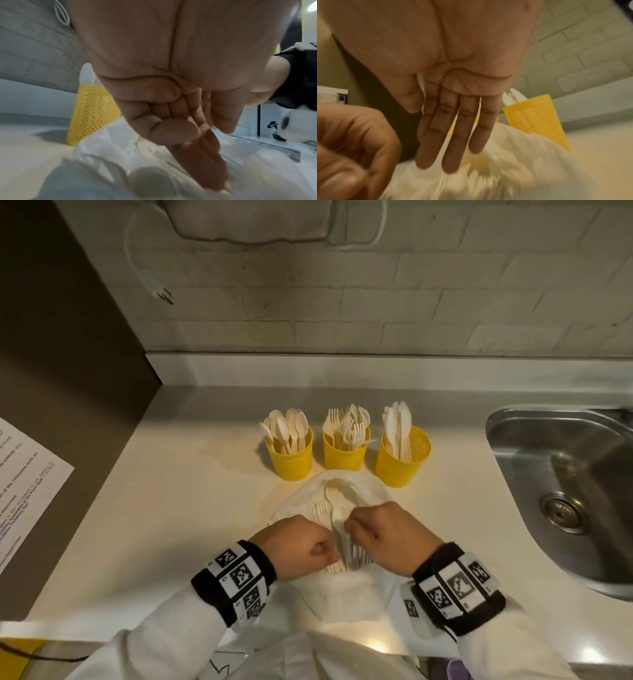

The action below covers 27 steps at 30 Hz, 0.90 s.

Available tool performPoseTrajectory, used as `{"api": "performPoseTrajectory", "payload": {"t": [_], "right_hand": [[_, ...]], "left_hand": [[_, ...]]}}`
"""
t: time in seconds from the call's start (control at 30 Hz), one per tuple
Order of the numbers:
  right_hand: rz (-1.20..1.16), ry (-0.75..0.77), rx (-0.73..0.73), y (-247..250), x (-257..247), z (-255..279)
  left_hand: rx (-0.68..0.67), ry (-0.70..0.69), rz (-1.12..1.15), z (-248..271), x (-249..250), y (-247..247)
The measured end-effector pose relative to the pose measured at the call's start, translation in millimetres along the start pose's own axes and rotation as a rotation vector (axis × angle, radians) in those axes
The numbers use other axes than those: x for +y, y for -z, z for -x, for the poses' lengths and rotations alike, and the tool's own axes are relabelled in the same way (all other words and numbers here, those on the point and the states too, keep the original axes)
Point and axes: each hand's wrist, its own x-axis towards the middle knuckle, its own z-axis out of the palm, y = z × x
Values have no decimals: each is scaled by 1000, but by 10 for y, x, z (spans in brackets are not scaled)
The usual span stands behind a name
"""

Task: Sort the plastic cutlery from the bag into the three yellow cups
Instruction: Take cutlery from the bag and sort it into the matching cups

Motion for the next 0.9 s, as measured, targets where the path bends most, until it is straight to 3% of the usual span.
{"api": "performPoseTrajectory", "payload": {"t": [0.1,0.2,0.47,0.6,0.73,0.9], "right_hand": [[52,-52,-134,-168,128,135],[81,-119,-169,-234,179,218],[200,-390,-91,-283,139,240],[175,-526,-11,-336,133,184],[128,-542,43,-434,135,125],[13,-423,154,-488,114,112]], "left_hand": [[-35,16,-64,4,-27,-114],[-37,48,-119,-5,-32,-190],[49,353,-214,-104,46,-254],[112,409,-204,-167,52,-284],[140,411,-174,-207,95,-318],[206,357,-53,-249,119,-374]]}}
